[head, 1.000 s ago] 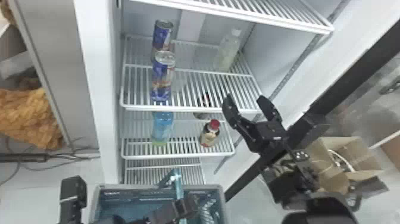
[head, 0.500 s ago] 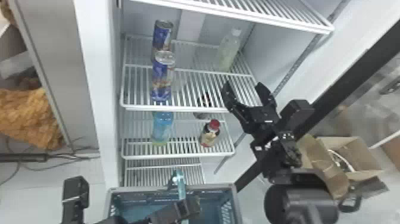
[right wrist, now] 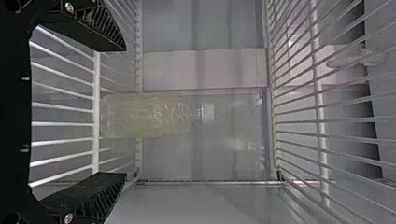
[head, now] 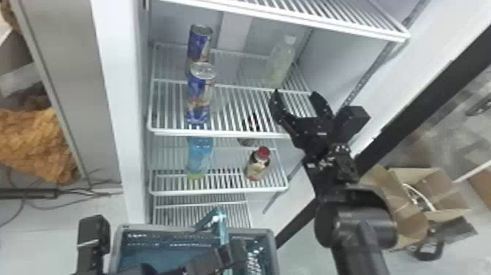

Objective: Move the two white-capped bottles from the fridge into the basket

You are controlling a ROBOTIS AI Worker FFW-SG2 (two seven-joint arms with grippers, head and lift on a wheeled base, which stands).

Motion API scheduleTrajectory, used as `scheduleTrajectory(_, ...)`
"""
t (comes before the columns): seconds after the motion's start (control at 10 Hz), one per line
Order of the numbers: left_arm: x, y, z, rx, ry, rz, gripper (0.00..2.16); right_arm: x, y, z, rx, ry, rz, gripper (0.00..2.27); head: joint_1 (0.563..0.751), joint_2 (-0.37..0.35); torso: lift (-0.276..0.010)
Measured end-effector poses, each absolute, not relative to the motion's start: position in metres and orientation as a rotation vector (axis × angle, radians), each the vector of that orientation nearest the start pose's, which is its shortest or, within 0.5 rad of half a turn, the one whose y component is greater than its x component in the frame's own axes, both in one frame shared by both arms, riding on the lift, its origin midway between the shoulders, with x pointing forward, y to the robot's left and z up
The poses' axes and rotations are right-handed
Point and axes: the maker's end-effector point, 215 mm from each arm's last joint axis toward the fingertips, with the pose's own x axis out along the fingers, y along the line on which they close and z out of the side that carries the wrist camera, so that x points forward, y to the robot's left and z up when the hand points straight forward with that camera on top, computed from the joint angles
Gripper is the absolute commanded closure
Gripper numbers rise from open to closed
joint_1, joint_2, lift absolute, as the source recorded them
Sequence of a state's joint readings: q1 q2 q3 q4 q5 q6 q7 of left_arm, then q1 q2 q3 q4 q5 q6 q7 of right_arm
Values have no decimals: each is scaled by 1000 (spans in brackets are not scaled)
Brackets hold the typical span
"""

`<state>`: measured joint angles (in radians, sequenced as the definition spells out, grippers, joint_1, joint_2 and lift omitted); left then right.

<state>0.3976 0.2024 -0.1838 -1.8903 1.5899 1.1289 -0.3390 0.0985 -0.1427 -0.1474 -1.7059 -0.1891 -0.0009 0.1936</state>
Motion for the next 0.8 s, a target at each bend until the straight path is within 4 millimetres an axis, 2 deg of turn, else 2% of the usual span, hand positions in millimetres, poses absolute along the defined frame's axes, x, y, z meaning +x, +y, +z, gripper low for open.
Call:
scheduleTrajectory(0.4,227,-65,-322,-1481,969,-1187,1185,603,-310,-312,24,-53,58,85,695,-350,0)
scheduleTrajectory(0.8,228,-65,-322,-1483,967,-1187,1187,627,-305,-304,20,-68,57,87,695,-350,0)
